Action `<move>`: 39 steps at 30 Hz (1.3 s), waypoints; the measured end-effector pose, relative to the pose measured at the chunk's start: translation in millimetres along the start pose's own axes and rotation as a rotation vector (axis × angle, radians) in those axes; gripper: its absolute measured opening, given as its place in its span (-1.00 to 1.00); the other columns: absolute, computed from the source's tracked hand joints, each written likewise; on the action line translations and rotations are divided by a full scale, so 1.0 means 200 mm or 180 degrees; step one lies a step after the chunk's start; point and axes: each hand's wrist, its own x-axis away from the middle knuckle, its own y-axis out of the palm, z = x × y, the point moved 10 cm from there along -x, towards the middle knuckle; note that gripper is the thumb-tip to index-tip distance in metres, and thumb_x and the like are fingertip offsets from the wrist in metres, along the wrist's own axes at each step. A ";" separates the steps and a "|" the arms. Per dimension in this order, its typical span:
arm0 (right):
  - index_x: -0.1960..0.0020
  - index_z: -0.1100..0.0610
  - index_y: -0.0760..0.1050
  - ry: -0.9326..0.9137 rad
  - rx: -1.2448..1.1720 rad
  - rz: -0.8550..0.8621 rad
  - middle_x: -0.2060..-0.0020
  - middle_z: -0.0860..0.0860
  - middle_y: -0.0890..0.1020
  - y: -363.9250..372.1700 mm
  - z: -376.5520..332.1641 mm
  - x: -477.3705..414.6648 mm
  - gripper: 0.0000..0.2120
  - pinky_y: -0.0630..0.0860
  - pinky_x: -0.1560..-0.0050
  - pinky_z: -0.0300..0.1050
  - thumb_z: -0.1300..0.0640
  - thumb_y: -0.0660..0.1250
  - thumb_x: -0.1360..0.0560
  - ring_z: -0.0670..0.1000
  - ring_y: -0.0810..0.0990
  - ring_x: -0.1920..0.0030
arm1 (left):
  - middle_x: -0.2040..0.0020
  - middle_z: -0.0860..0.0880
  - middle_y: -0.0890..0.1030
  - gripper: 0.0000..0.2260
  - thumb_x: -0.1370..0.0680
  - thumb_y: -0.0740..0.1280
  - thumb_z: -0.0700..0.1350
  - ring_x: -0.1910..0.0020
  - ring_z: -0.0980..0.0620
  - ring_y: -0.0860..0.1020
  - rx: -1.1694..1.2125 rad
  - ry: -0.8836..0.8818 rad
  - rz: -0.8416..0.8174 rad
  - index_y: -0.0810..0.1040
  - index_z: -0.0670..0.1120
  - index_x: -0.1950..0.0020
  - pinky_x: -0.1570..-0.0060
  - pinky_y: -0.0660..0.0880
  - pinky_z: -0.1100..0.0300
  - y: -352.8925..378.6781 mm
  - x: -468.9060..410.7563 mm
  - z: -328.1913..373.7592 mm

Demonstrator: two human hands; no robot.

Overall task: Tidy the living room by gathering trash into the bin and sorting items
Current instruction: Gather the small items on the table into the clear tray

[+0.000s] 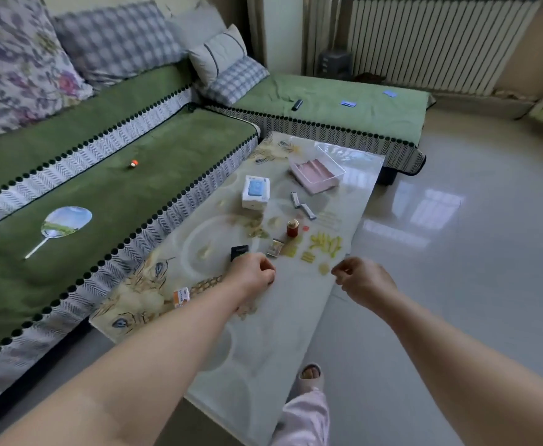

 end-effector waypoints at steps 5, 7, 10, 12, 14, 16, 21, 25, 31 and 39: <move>0.07 -0.13 0.59 0.0049 0.0145 -0.0026 0.04 -0.08 0.68 -0.20 -0.04 -0.47 -0.86 0.57 -0.04 -0.07 0.02 0.25 -0.52 0.01 0.64 0.01 | 0.13 0.03 0.64 -0.90 -0.50 0.33 -0.14 0.16 0.01 0.61 0.0276 -0.0276 -0.0112 0.57 0.05 0.15 0.24 0.50 0.25 0.04 -0.51 0.12; 0.06 -0.12 0.61 0.0059 0.0193 -0.0051 0.05 -0.07 0.69 -0.26 -0.05 -0.63 -0.86 0.57 -0.05 -0.06 0.01 0.26 -0.51 0.01 0.64 0.01 | 0.05 0.03 0.66 -0.92 -0.49 0.34 -0.12 0.04 0.01 0.60 0.0252 -0.0294 -0.0169 0.60 0.05 0.14 0.11 0.49 0.22 0.04 -0.67 0.20; 0.02 -0.10 0.61 0.0099 0.0283 -0.0039 0.03 -0.07 0.68 -0.37 -0.06 -0.84 -0.83 0.56 -0.08 -0.06 0.00 0.25 -0.51 0.02 0.64 0.00 | 0.01 0.01 0.66 -0.92 -0.49 0.34 -0.11 0.00 0.00 0.59 0.0282 -0.0306 -0.0232 0.59 0.07 0.15 0.01 0.51 0.20 0.06 -0.90 0.30; 0.02 -0.10 0.61 0.0131 0.0364 -0.0100 0.03 -0.07 0.68 -0.42 -0.07 -0.97 -0.83 0.56 -0.07 -0.07 0.01 0.24 -0.52 0.02 0.64 0.00 | 0.01 0.00 0.66 -0.92 -0.49 0.33 -0.11 0.00 -0.02 0.60 0.0270 -0.0356 -0.0265 0.60 0.06 0.13 0.01 0.53 0.18 0.08 -1.03 0.34; -0.01 -0.11 0.60 0.0148 0.0488 -0.0123 0.01 -0.07 0.67 -0.45 -0.08 -1.10 -0.82 0.55 -0.05 -0.09 0.01 0.24 -0.52 0.02 0.63 -0.02 | 0.01 0.00 0.66 -0.91 -0.48 0.33 -0.11 -0.01 -0.03 0.60 0.0324 -0.0397 -0.0240 0.62 0.03 0.08 0.00 0.53 0.17 0.08 -1.14 0.38; -0.02 -0.11 0.60 0.0110 0.0572 -0.0172 -0.01 -0.07 0.66 -0.46 -0.10 -1.24 -0.80 0.55 -0.05 -0.09 0.03 0.22 -0.52 0.03 0.61 -0.04 | 0.05 0.04 0.64 -0.89 -0.48 0.34 -0.14 -0.01 -0.01 0.59 0.0419 -0.0426 -0.0191 0.64 -0.01 0.05 0.03 0.50 0.22 0.08 -1.24 0.41; -0.05 -0.10 0.58 -0.0100 0.0818 -0.0392 -0.01 -0.09 0.67 -0.47 -0.12 -1.62 -0.75 0.53 -0.02 -0.13 0.08 0.17 -0.52 0.03 0.59 -0.07 | 0.31 0.09 0.60 -0.88 -0.46 0.35 -0.21 0.20 0.06 0.55 0.0660 -0.0808 0.0025 0.59 0.00 0.21 0.26 0.43 0.28 0.09 -1.47 0.45; -0.06 -0.05 0.59 -0.0355 0.0912 -0.0667 0.02 -0.09 0.67 -0.48 -0.10 -1.97 -0.72 0.55 -0.02 -0.13 0.12 0.14 -0.50 0.04 0.60 -0.03 | 0.11 -0.01 0.65 -0.89 -0.50 0.32 -0.19 0.06 0.01 0.59 0.0765 -0.1117 0.0281 0.63 -0.05 0.05 0.04 0.47 0.23 0.10 -1.69 0.53; -0.13 -0.06 0.58 -0.0779 0.1183 -0.1255 -0.07 -0.05 0.64 -0.57 -0.05 -2.42 -0.70 0.53 -0.01 -0.14 0.14 0.14 -0.53 0.04 0.59 -0.07 | 0.14 -0.01 0.62 -0.88 -0.51 0.30 -0.21 0.28 0.04 0.53 0.0904 -0.1908 0.0609 0.56 -0.02 0.17 0.38 0.42 0.33 0.22 -1.84 0.66; 0.04 0.08 0.61 -0.1264 0.1328 -0.1522 0.11 0.04 0.63 -0.46 -0.25 -2.76 -0.78 0.40 0.27 -0.22 0.19 0.19 -0.52 0.11 0.61 0.02 | 0.17 0.02 0.63 -0.88 -0.52 0.29 -0.15 0.28 0.04 0.56 0.0963 -0.2361 0.0797 0.54 0.01 0.20 0.24 0.47 0.26 0.21 -1.96 0.69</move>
